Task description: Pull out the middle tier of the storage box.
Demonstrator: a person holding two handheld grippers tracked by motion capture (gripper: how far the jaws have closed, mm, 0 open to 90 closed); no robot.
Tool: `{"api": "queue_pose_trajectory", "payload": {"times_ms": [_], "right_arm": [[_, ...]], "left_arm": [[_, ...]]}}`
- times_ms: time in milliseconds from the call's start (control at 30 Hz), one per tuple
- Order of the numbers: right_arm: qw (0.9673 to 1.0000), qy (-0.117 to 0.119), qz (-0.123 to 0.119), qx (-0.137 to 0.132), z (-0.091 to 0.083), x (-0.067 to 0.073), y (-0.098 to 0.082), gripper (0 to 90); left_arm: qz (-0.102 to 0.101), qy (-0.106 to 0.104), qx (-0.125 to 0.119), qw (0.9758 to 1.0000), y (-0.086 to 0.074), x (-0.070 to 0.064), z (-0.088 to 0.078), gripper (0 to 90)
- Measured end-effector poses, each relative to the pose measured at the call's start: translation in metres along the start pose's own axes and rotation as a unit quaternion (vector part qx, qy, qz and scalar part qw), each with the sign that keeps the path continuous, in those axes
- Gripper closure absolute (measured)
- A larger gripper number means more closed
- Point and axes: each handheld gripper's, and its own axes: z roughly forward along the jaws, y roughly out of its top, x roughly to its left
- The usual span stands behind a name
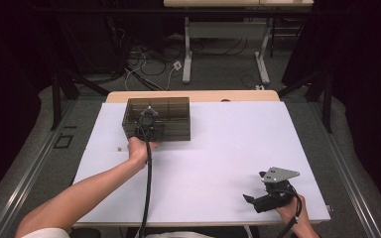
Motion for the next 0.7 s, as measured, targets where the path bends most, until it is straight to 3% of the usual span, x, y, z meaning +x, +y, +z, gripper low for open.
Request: {"api": "queue_pose_trajectory", "payload": {"times_ms": [500, 533, 600, 700], "right_arm": [[1.0, 0.0, 0.004, 0.001, 0.0, 0.0005, -0.0003, 2.4], [1.0, 0.0, 0.006, 0.001, -0.0001, 0.0006, -0.0004, 2.3], [1.0, 0.002, 0.007, 0.003, -0.0003, 0.0005, -0.0004, 2.4], [1.0, 0.002, 0.007, 0.004, -0.0002, 0.0005, -0.0003, 2.3]], "left_arm": [[-0.012, -0.01, 0.005, 0.9999, 0.0, 0.0017, -0.0007, 58.0], [-0.018, 0.002, 0.004, 0.9998, -0.0024, 0.0026, -0.0005, 62.7], [-0.018, -0.003, 0.003, 0.9998, -0.0041, 0.0064, -0.0006, 71.3], [-0.017, -0.009, 0.0, 0.9998, -0.0047, 0.0065, -0.003, 68.2]]}}
